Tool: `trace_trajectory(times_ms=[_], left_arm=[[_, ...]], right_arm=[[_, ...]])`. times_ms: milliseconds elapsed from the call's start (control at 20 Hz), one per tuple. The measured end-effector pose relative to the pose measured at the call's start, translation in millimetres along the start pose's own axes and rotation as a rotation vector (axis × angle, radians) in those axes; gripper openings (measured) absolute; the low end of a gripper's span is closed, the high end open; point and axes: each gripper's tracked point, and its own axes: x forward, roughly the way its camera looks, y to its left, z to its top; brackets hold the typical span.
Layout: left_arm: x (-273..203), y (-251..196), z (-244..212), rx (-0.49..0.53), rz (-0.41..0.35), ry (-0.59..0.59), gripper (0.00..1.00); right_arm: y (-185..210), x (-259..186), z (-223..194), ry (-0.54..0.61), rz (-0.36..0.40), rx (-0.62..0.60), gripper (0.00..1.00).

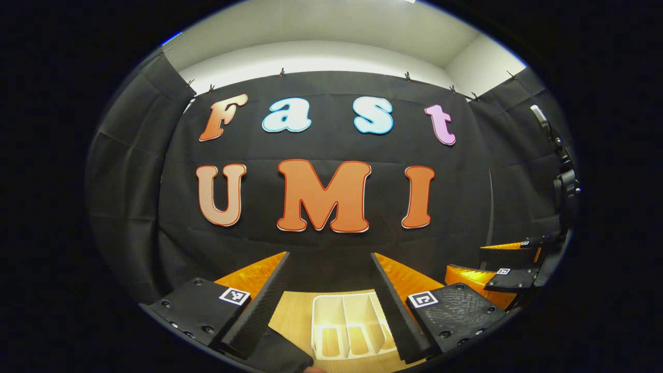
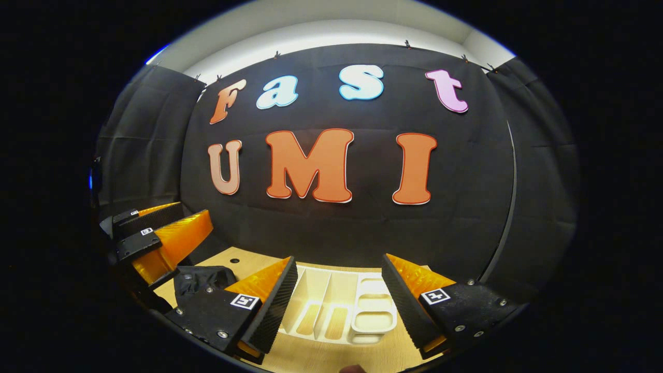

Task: Open the schoolbag, grab two books from the bookshelf and put them into the schoolbag.

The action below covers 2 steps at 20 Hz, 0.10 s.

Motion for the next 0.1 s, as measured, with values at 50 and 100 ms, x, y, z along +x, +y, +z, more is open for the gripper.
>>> trace_trajectory(times_ms=[50,100], left_arm=[[2.9,2.7,-1.8,0.004,-0.008,0.013,0.95],[6.5,2.8,-1.1,0.003,-0.025,0.0,0.92]], right_arm=[[0.0,1.7,-1.1,0.009,-0.014,0.007,0.98],[5.5,3.0,0.6,0.003,-0.009,0.01,0.98]])
